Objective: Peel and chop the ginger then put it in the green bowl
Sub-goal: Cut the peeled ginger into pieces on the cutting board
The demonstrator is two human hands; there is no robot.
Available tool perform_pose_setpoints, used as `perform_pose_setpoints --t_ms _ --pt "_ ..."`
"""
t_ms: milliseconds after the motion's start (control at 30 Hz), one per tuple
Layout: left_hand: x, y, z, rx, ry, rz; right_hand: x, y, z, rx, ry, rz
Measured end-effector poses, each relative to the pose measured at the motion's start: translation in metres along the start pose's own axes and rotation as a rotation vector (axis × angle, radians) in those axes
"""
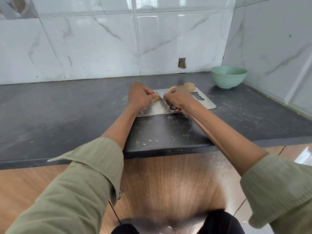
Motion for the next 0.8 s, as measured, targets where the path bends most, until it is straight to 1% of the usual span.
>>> perform_pose_setpoints --t_ms 167,300,400,567,800 --pt "-0.0024 -0.0006 0.0010 0.004 -0.019 -0.011 0.0043 0.0010 -0.0050 0.031 0.076 -0.008" --pt "-0.0015 -0.0025 0.0005 -0.003 -0.031 0.000 0.0072 -0.0003 -0.0057 -0.041 -0.017 -0.007" --pt "-0.0026 -0.0018 -0.0009 -0.009 -0.016 -0.005 0.0029 -0.0057 -0.0022 -0.084 0.000 0.005" --pt "-0.0047 -0.0027 -0.0029 -0.001 -0.009 -0.051 0.0075 -0.0031 -0.0039 -0.106 -0.021 0.034" --pt "-0.0057 -0.0004 -0.0046 0.002 0.013 -0.020 0.0079 -0.0079 0.0000 -0.095 0.016 -0.012"
Point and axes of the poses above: each hand's wrist, its own y-axis towards the middle knuckle, its own x-axis out of the palm, z = x × y, the point moved 3 cm from there along y, towards the middle knuckle, and after that the axes turned 12 degrees about y, right-handed, at the moved point
